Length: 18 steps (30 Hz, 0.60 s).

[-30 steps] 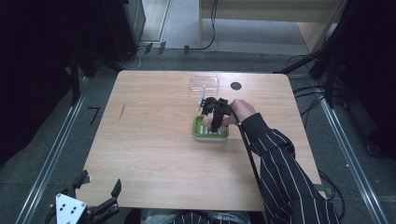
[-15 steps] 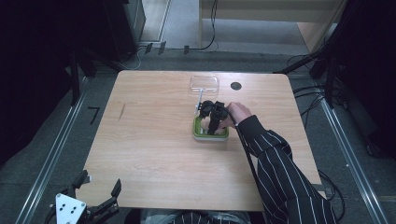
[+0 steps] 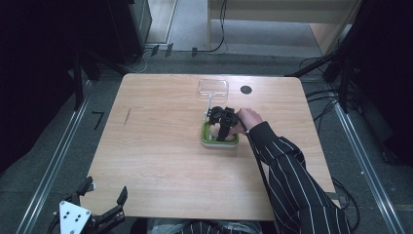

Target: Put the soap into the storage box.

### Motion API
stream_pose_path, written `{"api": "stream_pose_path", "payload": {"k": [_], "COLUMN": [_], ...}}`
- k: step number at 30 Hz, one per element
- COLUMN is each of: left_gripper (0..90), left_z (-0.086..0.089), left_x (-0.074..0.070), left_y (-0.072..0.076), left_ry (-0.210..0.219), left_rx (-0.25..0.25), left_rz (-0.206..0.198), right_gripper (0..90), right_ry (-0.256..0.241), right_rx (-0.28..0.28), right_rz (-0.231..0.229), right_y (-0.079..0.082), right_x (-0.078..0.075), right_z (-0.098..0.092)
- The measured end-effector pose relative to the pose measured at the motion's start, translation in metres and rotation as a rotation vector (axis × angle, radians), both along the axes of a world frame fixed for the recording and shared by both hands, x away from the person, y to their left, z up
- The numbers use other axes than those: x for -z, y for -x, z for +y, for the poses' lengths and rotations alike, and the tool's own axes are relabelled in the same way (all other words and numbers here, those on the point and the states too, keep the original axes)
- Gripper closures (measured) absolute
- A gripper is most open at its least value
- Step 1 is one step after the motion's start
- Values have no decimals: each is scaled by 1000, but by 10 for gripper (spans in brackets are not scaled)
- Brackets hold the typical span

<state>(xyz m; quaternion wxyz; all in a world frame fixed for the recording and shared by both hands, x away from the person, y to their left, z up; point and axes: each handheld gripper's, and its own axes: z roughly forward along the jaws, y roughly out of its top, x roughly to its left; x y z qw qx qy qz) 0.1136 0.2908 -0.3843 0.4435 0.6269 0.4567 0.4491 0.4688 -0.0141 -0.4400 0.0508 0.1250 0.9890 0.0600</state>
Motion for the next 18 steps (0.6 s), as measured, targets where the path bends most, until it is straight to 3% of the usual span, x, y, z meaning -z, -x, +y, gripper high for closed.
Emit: {"api": "stream_pose_path", "payload": {"k": [18], "left_gripper": [96], "left_z": [-4], "left_x": [0], "left_y": [-9], "left_ry": [-8], "left_rx": [26], "left_rz": [8], "right_gripper": [330], "right_ry": [-46], "right_rx": [13], "right_rz": [13], "right_y": [-2], "right_x": [2], "right_z": [-6]}}
